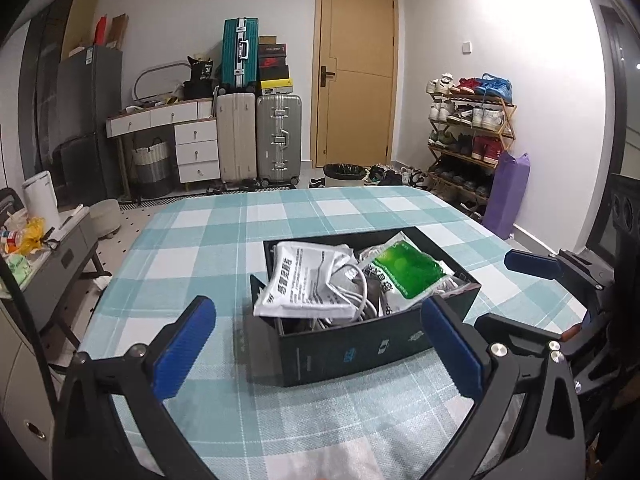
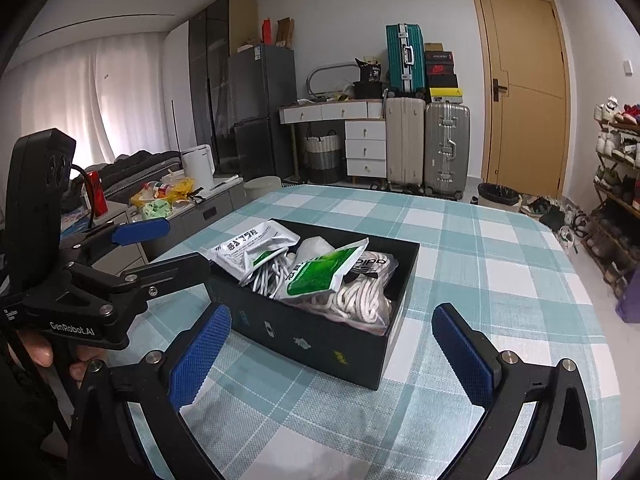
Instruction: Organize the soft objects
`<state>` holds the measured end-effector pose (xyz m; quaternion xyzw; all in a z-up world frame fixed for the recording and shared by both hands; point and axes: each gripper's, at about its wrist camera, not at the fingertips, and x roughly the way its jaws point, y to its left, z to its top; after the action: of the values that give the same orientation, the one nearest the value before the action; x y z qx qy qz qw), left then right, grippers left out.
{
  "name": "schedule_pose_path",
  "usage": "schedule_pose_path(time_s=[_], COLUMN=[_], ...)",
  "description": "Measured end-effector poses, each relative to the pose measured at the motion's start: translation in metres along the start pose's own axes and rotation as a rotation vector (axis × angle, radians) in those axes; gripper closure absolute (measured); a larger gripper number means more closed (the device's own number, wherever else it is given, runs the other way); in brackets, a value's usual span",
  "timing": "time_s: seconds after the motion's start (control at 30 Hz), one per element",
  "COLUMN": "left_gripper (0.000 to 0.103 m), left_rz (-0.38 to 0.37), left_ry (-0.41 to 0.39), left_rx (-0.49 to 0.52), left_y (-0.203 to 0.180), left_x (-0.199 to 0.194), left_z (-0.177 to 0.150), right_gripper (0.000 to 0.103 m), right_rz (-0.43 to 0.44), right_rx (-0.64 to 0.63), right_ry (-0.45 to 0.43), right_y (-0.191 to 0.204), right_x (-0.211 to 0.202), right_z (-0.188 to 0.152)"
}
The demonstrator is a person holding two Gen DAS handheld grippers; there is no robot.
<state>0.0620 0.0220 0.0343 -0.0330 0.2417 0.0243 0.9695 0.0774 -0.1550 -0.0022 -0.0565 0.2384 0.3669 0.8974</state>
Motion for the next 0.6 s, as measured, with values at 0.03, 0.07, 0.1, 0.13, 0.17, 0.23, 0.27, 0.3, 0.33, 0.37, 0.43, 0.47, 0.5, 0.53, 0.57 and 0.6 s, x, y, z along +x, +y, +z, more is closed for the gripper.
schedule_pose_path(time_s=[0.03, 0.07, 0.1, 0.13, 0.17, 0.23, 0.27, 0.3, 0.33, 0.37, 0.43, 0.47, 0.5, 0.53, 0.57, 0.6], left_gripper=[0.000, 0.000, 0.000, 0.000, 0.000, 0.000, 0.000, 0.000, 0.000, 0.000, 0.000, 0.000, 0.000, 0.000, 0.000, 0.000], left_rz=[0.006, 0.009, 0.011, 0.013, 0.015, 0.030, 0.039, 0.044, 0.042, 0.039, 0.037, 0.040, 0.042, 0.041, 0.039, 0.038], left_ry=[-0.001, -0.003, -0.004, -0.006, -0.006, -0.012, -0.014, -0.018, -0.019, -0.020, -0.029, -0.033, -0.037, -0.040, -0.040, -0.038], left_rx=[-0.003, -0.004, -0.002, -0.001, -0.001, -0.003, -0.004, -0.005, -0.009, -0.012, -0.019, -0.021, -0.022, -0.023, -0.022, -0.023], left_y=[0.000, 0.000, -0.001, 0.000, 0.000, 0.001, 0.002, 0.003, 0.004, 0.005, 0.007, 0.008, 0.009, 0.009, 0.009, 0.010], left_x=[0.001, 0.001, 0.002, 0.003, 0.003, 0.004, 0.004, 0.004, 0.004, 0.004, 0.003, 0.003, 0.003, 0.003, 0.003, 0.003], left_z=[-0.002, -0.004, -0.005, -0.007, -0.008, -0.011, -0.012, -0.012, -0.013, -0.013, -0.014, -0.014, -0.015, -0.015, -0.016, -0.016], right_gripper=[0.001, 0.001, 0.001, 0.001, 0.001, 0.001, 0.001, 0.001, 0.001, 0.001, 0.001, 0.001, 0.001, 0.001, 0.001, 0.001], right_rz=[0.000, 0.001, 0.002, 0.003, 0.001, -0.004, -0.003, -0.001, 0.001, 0.000, -0.003, -0.003, -0.006, -0.006, -0.006, -0.006], right_rx=[-0.003, -0.002, 0.000, 0.004, 0.005, 0.008, 0.012, 0.014, 0.015, 0.014, 0.012, 0.012, 0.012, 0.013, 0.012, 0.012], right_ry=[0.000, -0.006, -0.011, -0.019, -0.026, -0.042, -0.049, -0.054, -0.057, -0.061, -0.070, -0.071, -0.075, -0.078, -0.085, -0.089], right_y=[0.001, 0.001, 0.001, 0.000, 0.000, -0.001, -0.001, -0.002, -0.002, -0.002, -0.002, -0.002, -0.002, -0.002, -0.001, -0.001], right_x=[0.000, 0.000, -0.001, -0.001, 0.000, -0.002, -0.002, -0.002, -0.002, -0.002, -0.003, -0.003, -0.003, -0.004, -0.004, -0.005], right_z=[-0.001, -0.001, -0.002, -0.003, -0.003, -0.005, -0.005, -0.006, -0.006, -0.007, -0.008, -0.009, -0.009, -0.009, -0.009, -0.009])
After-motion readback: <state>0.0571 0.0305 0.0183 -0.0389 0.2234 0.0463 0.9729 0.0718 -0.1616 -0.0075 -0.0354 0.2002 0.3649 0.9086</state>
